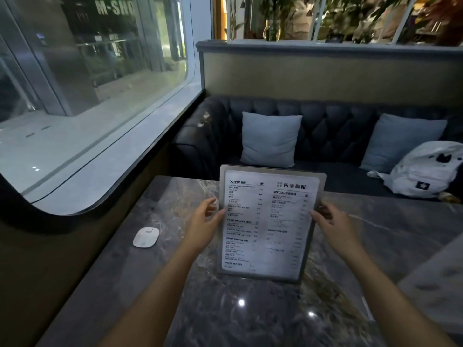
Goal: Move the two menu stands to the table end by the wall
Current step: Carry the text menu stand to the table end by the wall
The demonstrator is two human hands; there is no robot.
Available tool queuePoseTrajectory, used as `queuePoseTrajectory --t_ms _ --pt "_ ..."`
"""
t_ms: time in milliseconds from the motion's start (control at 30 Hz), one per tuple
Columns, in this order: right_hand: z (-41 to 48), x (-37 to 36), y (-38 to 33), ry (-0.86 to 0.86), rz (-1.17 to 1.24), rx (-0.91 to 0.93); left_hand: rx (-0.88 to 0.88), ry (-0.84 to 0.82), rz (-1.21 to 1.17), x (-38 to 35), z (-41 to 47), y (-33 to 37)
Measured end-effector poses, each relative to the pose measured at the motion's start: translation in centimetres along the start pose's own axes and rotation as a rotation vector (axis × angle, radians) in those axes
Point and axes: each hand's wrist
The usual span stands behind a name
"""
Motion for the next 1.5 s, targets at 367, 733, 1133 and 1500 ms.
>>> queuePoseTrajectory --t_ms 367,733,1133,1500 --pt "-0.6 -3.7 4.0 -0.015 0.4 -0.203 0.139 -0.086 -0.26 0.6 0.3 -4.4" --pt "0.1 -4.2 5.1 0.025 0.44 -0.224 0.025 0.005 -0.312 -0.5 0.0 -5.4" --pt "0.5 -9.6 -4.2 -0.19 0.422 0.046 -0.071 0.315 -0.348 8.8 -7.4 -3.2" --pt "-5.0 -20.5 -15.8 -0.524 0.423 0.311 -0.005 0.781 -0.173 19.1 -21.4 -1.9"
Point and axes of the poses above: each hand's wrist, its own z-axis towards the middle knuckle, its own x-axis out of the back of the hand, y = z × x, and after that the axes turned 15 degrees about -z, right-handed
